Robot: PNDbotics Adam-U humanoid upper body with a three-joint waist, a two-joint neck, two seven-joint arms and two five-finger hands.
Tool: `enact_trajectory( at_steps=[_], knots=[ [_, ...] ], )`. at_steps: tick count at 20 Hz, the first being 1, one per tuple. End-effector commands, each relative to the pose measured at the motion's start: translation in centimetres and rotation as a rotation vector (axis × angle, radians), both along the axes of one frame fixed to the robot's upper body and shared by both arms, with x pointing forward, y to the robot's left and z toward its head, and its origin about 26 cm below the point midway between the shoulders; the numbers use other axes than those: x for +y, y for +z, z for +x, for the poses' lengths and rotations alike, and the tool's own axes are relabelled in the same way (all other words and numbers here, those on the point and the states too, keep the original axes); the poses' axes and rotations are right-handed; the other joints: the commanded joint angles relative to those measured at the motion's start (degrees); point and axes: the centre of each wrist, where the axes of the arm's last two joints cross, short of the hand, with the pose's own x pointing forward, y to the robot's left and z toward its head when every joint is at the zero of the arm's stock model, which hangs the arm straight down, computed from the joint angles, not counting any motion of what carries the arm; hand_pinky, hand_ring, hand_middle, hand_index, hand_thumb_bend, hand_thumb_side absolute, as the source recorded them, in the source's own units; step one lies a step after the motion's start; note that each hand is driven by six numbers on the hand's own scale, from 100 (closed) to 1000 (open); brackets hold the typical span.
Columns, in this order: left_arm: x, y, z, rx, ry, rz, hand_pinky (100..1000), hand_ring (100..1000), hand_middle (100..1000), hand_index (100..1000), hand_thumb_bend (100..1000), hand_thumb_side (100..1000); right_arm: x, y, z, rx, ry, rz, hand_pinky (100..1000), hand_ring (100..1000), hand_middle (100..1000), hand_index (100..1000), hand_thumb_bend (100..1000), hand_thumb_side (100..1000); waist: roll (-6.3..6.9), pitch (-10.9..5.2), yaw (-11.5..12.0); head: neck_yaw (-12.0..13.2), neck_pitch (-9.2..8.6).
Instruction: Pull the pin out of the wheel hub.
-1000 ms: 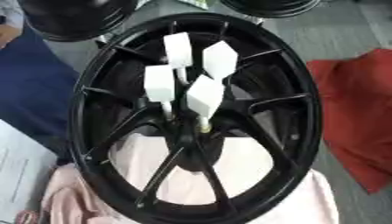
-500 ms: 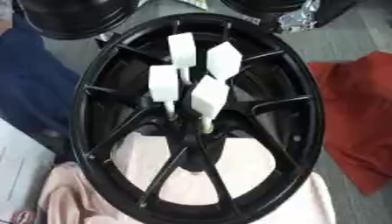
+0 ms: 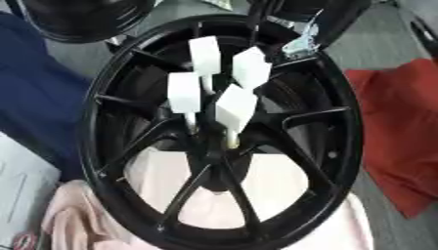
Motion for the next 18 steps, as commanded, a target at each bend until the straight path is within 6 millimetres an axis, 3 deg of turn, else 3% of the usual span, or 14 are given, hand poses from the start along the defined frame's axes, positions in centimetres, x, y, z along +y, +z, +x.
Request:
enact_trajectory(
  at_steps=[1, 18],
  knots=[
    [0.1, 1.2, -0.1, -0.032, -0.009, 0.033, 735, 714, 630, 729, 675, 488, -0.1, 0.6, 0.2, -0.008, -0.002, -0.020, 832, 819, 769, 816, 410, 563, 0.03, -0.84, 0.2, -0.2, 0.39],
    [-0.1, 1.2, 0.0, -0.030, -0.015, 0.026, 731, 713, 629, 728, 670, 487, 0.1, -1.9, 1.9, 0.051, 0.004, -0.063, 829, 814, 769, 817, 433, 521, -0.02, -0.25, 0.9, -0.2, 0.57]
  ],
)
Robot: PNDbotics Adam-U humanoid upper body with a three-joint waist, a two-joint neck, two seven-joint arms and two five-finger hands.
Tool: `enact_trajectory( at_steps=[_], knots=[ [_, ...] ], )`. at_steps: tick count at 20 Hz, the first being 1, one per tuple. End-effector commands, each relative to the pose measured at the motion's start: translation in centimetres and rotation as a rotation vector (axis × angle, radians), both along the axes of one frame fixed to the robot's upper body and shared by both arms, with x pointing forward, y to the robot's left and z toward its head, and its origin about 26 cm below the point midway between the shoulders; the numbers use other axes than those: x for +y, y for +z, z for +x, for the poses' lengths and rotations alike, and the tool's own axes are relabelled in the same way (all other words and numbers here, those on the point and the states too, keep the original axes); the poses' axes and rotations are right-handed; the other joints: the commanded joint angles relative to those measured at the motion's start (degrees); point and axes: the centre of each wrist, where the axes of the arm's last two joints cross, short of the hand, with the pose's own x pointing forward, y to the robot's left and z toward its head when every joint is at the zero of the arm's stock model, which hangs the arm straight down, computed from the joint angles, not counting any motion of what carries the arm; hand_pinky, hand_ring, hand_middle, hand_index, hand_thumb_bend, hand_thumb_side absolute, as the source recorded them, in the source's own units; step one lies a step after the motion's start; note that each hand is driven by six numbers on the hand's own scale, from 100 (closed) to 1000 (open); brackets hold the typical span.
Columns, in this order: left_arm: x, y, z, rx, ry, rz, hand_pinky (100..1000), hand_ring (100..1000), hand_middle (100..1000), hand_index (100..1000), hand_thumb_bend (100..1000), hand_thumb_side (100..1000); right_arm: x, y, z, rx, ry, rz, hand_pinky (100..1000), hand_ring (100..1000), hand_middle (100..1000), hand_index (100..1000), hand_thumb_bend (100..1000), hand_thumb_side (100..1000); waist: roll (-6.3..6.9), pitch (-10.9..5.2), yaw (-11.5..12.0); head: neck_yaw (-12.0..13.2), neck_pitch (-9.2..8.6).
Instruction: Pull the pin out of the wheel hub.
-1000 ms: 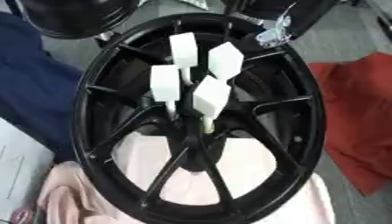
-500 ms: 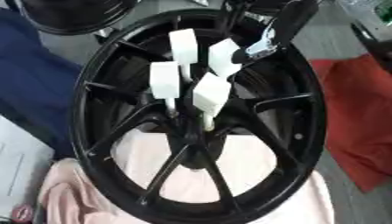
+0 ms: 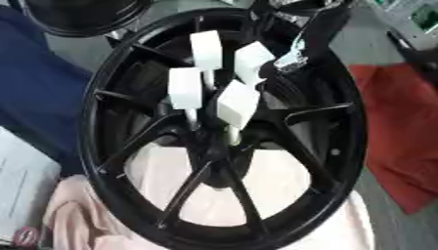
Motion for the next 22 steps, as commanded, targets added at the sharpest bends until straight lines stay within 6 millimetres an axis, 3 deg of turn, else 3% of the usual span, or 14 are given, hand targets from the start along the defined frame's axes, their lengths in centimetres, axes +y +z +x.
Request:
enact_trajectory(
  at_steps=[1, 13, 22],
  knots=[
    [0.1, 1.1, -0.1, -0.031, -0.005, 0.023, 731, 713, 629, 728, 670, 487, -0.5, 0.7, 0.1, -0.025, -0.008, -0.018, 828, 812, 766, 813, 426, 505, 0.03, -0.86, 0.2, -0.1, 0.11],
    [0.1, 0.9, -0.2, -0.021, -0.003, 0.022, 728, 713, 629, 728, 665, 487, -0.6, 0.8, 0.2, 0.018, 0.016, 0.062, 803, 742, 561, 616, 227, 349, 0.37, -0.98, -0.1, -0.1, 0.49],
    [0.3, 0.8, -0.2, -0.014, 0.006, 0.022, 726, 713, 629, 727, 665, 488, -2.3, 3.6, -1.3, -0.030, -0.005, 0.236, 784, 698, 502, 550, 173, 309, 0.58, -1.28, -0.8, 0.3, 0.69]
  ],
)
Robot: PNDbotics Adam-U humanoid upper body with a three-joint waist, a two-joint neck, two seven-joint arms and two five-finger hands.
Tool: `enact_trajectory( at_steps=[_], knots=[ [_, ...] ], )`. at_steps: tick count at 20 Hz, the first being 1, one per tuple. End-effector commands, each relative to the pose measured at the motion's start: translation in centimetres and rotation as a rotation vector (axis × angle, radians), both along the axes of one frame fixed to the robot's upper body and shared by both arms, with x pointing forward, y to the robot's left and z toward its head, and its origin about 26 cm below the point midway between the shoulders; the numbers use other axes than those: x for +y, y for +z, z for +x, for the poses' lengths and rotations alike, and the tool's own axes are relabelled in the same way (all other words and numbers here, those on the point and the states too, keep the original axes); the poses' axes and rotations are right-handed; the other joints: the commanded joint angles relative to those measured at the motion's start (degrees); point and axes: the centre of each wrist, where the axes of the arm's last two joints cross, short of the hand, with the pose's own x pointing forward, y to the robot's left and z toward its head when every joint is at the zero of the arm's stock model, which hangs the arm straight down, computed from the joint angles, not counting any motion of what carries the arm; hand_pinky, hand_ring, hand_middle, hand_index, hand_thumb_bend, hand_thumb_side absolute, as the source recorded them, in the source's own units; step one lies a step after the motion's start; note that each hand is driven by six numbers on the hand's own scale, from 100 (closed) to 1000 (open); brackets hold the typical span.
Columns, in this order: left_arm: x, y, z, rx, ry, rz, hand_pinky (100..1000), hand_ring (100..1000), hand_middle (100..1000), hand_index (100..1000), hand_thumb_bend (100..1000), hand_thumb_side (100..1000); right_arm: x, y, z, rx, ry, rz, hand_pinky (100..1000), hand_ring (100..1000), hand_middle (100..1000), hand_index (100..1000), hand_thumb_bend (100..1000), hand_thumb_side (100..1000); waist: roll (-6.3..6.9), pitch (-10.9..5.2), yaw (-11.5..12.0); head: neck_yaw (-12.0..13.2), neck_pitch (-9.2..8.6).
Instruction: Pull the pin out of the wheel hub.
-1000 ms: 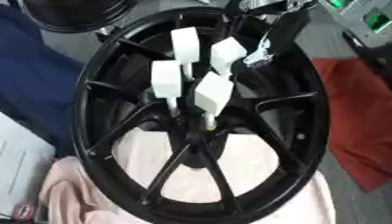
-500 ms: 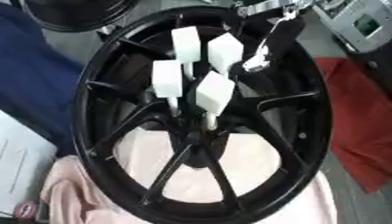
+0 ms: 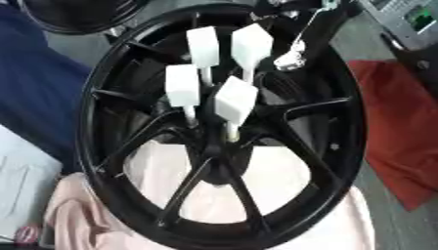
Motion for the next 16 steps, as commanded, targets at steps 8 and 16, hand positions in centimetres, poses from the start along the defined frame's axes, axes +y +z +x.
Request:
enact_trajectory(
  at_steps=[8, 16],
  knots=[
    [0.6, 0.9, -0.4, -0.025, 0.022, 0.027, 725, 712, 629, 727, 662, 488, -9.0, 5.1, -4.0, -0.180, -0.211, 0.362, 778, 694, 507, 555, 145, 284, 0.62, -1.70, -1.4, 0.9, 0.29],
    [1.1, 0.8, -0.6, -0.027, 0.057, 0.024, 723, 712, 629, 727, 661, 487, -21.1, 2.5, -8.7, -0.339, -0.642, 0.542, 774, 694, 515, 565, 157, 278, 1.62, -1.71, -2.9, 2.4, -0.36]
  ],
)
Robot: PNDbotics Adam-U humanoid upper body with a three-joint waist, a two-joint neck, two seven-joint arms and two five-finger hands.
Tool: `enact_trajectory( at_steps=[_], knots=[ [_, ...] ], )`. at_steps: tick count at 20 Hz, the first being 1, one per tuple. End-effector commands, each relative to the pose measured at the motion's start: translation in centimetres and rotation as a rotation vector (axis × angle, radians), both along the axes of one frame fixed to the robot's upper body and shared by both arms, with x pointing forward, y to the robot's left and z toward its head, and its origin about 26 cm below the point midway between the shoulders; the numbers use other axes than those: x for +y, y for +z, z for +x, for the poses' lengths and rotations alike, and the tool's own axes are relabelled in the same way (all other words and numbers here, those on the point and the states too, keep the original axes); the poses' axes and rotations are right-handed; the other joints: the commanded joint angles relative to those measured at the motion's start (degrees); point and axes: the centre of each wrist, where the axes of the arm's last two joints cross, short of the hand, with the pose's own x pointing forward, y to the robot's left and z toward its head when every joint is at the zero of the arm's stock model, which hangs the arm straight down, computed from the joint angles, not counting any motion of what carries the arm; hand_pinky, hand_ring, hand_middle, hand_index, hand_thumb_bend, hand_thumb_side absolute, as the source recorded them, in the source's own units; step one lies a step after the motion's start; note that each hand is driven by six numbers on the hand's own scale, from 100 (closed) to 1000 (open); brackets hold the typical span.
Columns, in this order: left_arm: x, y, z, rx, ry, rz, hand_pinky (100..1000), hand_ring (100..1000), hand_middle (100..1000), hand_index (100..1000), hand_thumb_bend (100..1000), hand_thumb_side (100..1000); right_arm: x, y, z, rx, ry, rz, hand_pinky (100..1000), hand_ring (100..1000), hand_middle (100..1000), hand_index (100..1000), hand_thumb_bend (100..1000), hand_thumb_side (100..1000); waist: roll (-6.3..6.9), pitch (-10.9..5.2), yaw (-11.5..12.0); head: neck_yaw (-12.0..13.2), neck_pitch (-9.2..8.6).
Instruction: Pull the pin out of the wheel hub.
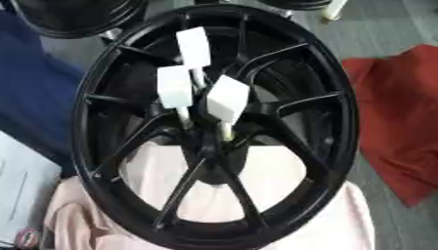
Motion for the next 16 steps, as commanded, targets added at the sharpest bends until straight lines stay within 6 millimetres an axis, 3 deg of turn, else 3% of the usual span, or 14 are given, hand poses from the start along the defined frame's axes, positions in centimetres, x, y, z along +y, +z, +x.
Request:
enact_trajectory(
  at_steps=[1, 6, 7, 8, 9, 11, 16],
  knots=[
    [0.6, 1.1, -0.3, -0.033, 0.023, 0.033, 722, 712, 629, 727, 660, 487, -4.1, 1.9, -2.8, -0.105, -0.187, 0.021, 775, 695, 516, 567, 163, 275, 0.02, -1.53, -0.5, 0.8, -0.38],
    [0.9, 1.0, -0.4, -0.029, 0.039, 0.030, 721, 712, 629, 727, 661, 487, -9.4, -0.8, -5.0, -0.124, -0.483, 0.034, 782, 717, 572, 630, 251, 305, 0.34, -1.77, -1.8, 1.5, -0.41],
    [0.9, 0.9, -0.4, -0.028, 0.040, 0.029, 721, 712, 629, 727, 661, 487, -10.2, -1.4, -5.4, -0.121, -0.538, 0.024, 800, 769, 694, 731, 329, 358, 0.37, -1.84, -2.0, 1.6, -0.34],
    [0.9, 0.9, -0.5, -0.028, 0.040, 0.029, 721, 712, 629, 727, 662, 487, -10.8, -1.8, -5.7, -0.111, -0.591, 0.004, 811, 798, 757, 774, 385, 398, 0.40, -1.90, -2.2, 1.6, -0.34],
    [0.9, 0.9, -0.5, -0.027, 0.041, 0.029, 721, 712, 629, 727, 662, 488, -11.2, -2.2, -5.9, -0.100, -0.640, -0.023, 828, 849, 837, 842, 448, 448, 0.43, -1.96, -2.3, 1.6, -0.32],
    [0.9, 0.8, -0.5, -0.023, 0.043, 0.028, 720, 713, 630, 727, 663, 488, -11.7, -2.9, -6.1, -0.087, -0.698, -0.056, 846, 898, 892, 885, 474, 494, 0.50, -2.04, -2.5, 1.6, -0.25],
    [0.9, 0.9, -0.5, -0.025, 0.042, 0.027, 720, 713, 630, 727, 664, 488, -11.6, -3.5, -6.0, -0.083, -0.708, -0.052, 841, 895, 892, 886, 468, 529, 0.50, -2.08, -2.5, 1.5, -0.18]
  ],
)
